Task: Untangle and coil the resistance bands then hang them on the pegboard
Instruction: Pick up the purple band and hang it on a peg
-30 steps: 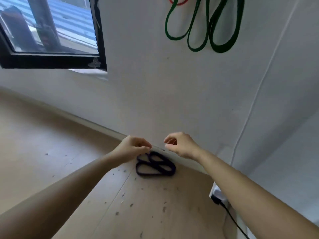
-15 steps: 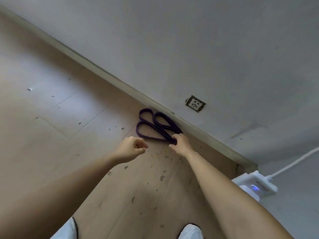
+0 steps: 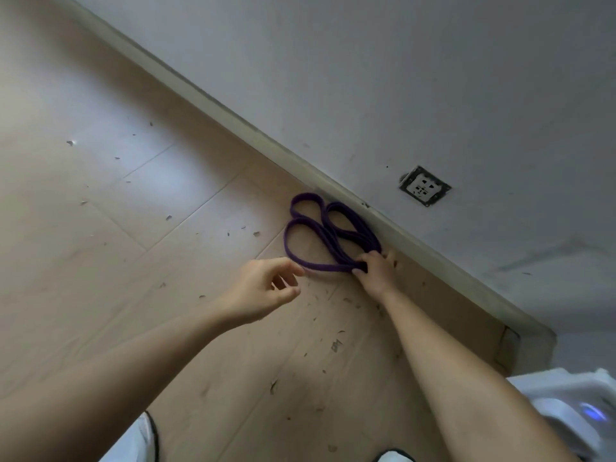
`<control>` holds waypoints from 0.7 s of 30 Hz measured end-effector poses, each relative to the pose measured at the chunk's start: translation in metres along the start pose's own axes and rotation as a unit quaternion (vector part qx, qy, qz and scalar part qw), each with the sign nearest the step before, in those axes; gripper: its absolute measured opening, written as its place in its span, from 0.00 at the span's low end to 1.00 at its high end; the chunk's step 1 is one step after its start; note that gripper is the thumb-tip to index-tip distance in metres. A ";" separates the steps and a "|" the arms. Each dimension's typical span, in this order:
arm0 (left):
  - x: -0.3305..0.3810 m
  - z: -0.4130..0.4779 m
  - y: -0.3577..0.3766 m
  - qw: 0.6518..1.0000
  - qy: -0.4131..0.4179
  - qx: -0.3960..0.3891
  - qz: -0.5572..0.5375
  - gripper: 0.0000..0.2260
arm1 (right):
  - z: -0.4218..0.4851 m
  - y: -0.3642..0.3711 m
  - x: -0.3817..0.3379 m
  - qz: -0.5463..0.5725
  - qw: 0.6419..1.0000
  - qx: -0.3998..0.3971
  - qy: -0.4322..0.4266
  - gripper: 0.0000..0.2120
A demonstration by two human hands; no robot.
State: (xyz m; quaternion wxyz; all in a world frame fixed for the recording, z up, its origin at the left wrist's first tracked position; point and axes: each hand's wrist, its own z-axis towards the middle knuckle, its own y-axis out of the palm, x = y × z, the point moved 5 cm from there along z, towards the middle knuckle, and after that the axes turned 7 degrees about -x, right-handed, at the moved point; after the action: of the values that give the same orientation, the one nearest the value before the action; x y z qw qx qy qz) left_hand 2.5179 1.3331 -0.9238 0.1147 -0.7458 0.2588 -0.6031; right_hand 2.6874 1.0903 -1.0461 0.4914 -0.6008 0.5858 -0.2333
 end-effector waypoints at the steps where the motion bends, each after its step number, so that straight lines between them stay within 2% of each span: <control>1: 0.003 0.001 -0.003 1.000 0.002 0.005 0.006 0.08 | -0.007 -0.003 -0.006 0.012 1.000 0.011 -0.014 0.11; 5: 0.022 0.001 -0.012 0.996 0.019 0.030 0.082 0.12 | -0.038 -0.026 -0.047 -0.002 0.995 0.037 -0.097 0.11; 9: 0.048 -0.001 -0.026 0.975 0.063 0.056 0.205 0.22 | -0.071 -0.070 -0.091 -0.034 0.983 0.018 -0.177 0.13; 14: 0.085 -0.019 -0.040 0.958 0.102 0.024 0.269 0.32 | -0.123 -0.134 -0.136 0.016 0.970 -0.060 -0.234 0.18; 16: 0.102 -0.031 -0.043 0.953 0.121 0.000 0.279 0.34 | -0.149 -0.156 -0.146 0.075 0.960 -0.115 -0.244 0.14; 18: 0.121 -0.043 -0.047 0.949 0.148 -0.017 0.279 0.32 | -0.177 -0.176 -0.156 0.117 0.948 -0.158 -0.249 0.11; 21: 0.154 -0.061 -0.052 0.955 0.172 -0.030 0.239 0.28 | -0.219 -0.199 -0.163 0.149 0.936 -0.201 -0.248 0.11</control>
State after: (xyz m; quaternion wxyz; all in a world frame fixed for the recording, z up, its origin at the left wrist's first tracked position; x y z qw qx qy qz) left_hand 2.4938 1.3046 -0.7540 0.1869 -0.5500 0.4633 -0.6693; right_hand 2.5615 1.1397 -0.7363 0.5193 -0.6315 0.5627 0.1222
